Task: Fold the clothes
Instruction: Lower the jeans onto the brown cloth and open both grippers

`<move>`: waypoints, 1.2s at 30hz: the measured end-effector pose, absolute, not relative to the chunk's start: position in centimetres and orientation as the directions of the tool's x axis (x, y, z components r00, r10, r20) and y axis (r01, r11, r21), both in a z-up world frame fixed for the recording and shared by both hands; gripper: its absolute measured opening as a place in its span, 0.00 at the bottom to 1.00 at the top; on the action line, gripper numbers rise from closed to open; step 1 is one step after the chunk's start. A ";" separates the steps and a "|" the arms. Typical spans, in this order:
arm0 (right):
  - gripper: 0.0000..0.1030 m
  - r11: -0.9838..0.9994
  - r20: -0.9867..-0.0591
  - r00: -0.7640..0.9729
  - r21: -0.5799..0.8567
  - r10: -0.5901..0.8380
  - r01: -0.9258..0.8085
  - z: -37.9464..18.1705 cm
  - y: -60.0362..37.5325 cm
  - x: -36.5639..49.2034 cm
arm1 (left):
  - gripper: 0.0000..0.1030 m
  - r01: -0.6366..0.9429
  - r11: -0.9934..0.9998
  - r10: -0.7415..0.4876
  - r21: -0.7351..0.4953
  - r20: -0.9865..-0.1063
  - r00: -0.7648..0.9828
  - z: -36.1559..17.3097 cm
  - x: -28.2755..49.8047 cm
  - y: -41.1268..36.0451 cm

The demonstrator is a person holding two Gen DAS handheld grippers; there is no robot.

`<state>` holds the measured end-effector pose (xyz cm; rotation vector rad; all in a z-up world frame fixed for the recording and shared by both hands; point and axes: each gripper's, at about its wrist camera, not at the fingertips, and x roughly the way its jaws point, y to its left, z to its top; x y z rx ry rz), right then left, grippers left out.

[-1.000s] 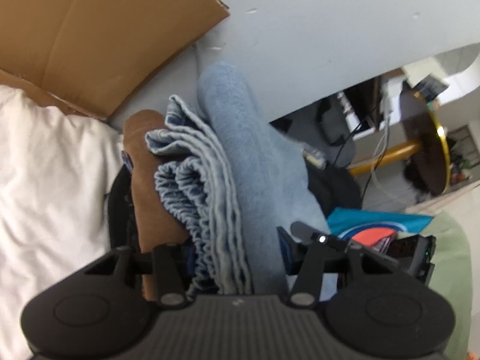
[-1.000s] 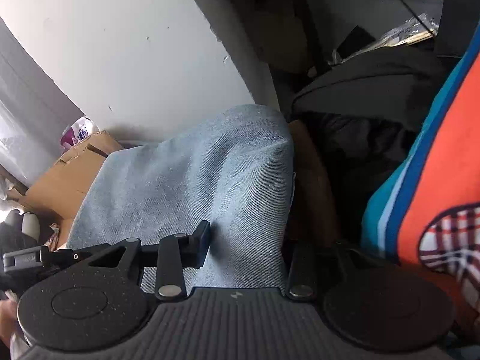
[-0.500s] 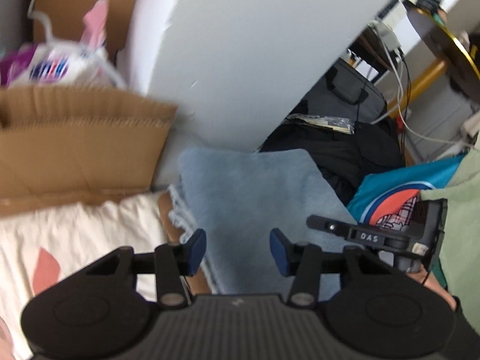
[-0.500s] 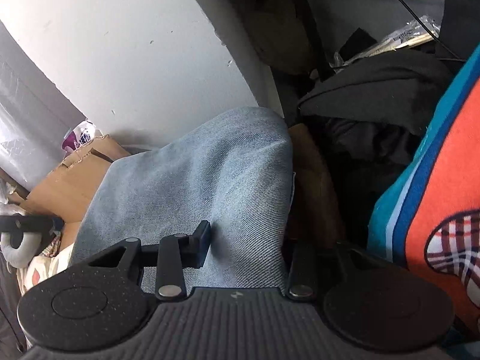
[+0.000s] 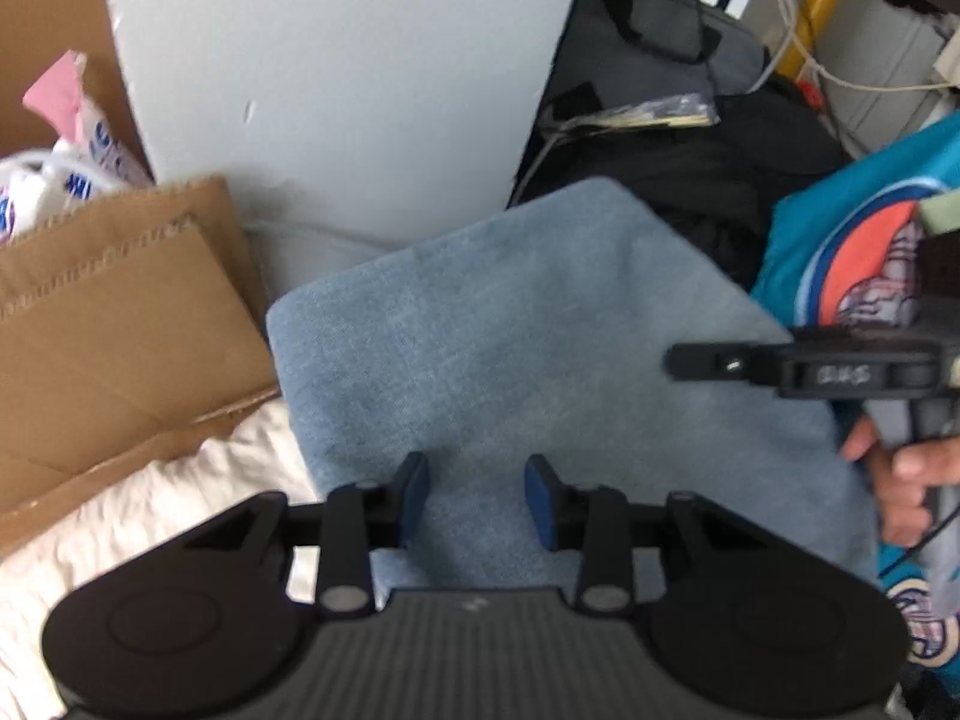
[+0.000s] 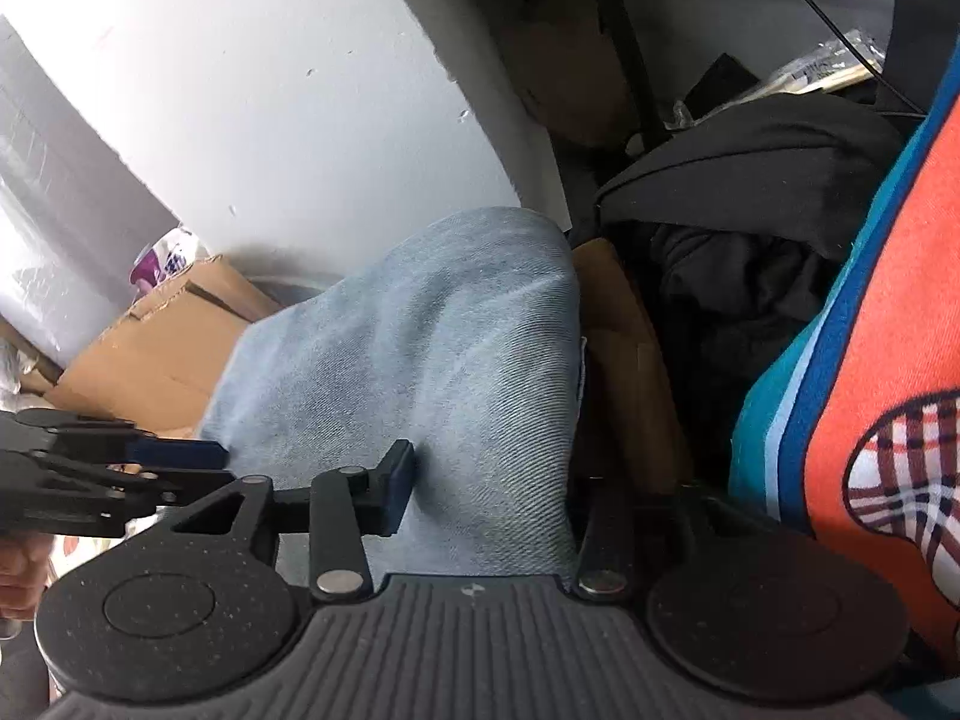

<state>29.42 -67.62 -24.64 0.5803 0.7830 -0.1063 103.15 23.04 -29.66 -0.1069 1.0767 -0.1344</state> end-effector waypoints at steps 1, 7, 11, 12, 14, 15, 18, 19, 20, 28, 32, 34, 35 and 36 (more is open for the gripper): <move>0.47 0.845 -0.696 0.709 0.442 0.113 0.300 -24.5 -67.5 29.4 | 0.39 0.050 0.987 -0.160 -0.154 -0.868 0.469 -29.9 103.1 23.2; 0.49 0.859 -0.712 0.696 0.408 0.088 0.309 -23.9 -67.1 28.3 | 0.39 0.019 0.987 -0.148 -0.159 -0.864 0.482 -30.5 102.9 23.0; 0.49 0.869 -0.723 0.688 0.382 0.069 0.314 -23.8 -66.6 26.5 | 0.39 0.005 0.990 -0.125 -0.140 -0.862 0.491 -30.6 102.8 22.3; 0.49 0.871 -0.726 0.685 0.376 0.065 0.317 -23.9 -66.4 26.0 | 0.39 0.001 0.990 -0.122 -0.139 -0.861 0.494 -30.6 102.8 22.2; 0.49 0.880 -0.738 0.673 0.351 0.050 0.320 -24.2 -65.8 25.2 | 0.39 -0.001 0.991 -0.117 -0.135 -0.859 0.499 -30.7 102.6 22.2; 0.49 0.885 -0.744 0.667 0.337 0.042 0.321 -24.3 -65.4 24.8 | 0.39 -0.002 0.991 -0.116 -0.135 -0.857 0.502 -30.7 102.5 22.3; 0.49 0.893 -0.748 0.663 0.313 0.022 0.324 -24.3 -64.5 23.6 | 0.39 -0.006 0.990 -0.116 -0.138 -0.855 0.506 -30.8 102.3 22.4; 0.49 0.894 -0.748 0.664 0.308 0.017 0.325 -24.2 -64.3 23.2 | 0.39 -0.007 0.990 -0.116 -0.139 -0.854 0.507 -30.8 102.3 22.4; 0.49 0.895 -0.747 0.665 0.304 0.011 0.326 -24.2 -64.0 22.9 | 0.39 -0.007 0.990 -0.117 -0.140 -0.854 0.507 -30.8 102.3 22.4; 0.49 0.892 -0.761 0.649 0.279 -0.021 0.356 -24.8 -62.0 19.2 | 0.40 0.001 0.992 -0.109 -0.127 -0.851 0.513 -30.8 102.2 22.1; 0.49 0.876 -0.769 0.639 0.295 -0.018 0.380 -25.6 -61.1 17.3 | 0.40 0.006 0.992 -0.108 -0.123 -0.845 0.524 -30.7 101.9 22.0; 0.49 0.883 -0.773 0.634 0.276 -0.032 0.381 -25.5 -60.5 16.5 | 0.39 0.015 0.993 -0.107 -0.118 -0.834 0.541 -30.5 101.6 21.9; 0.49 0.885 -0.772 0.635 0.264 -0.044 0.382 -25.3 -60.3 16.1 | 0.39 0.031 0.994 -0.105 -0.106 -0.827 0.552 -30.3 101.2 21.7; 0.49 0.888 -0.769 0.637 0.253 -0.055 0.383 -24.9 -60.1 15.8 | 0.40 0.058 0.994 -0.110 -0.094 -0.822 0.559 -29.9 100.7 21.3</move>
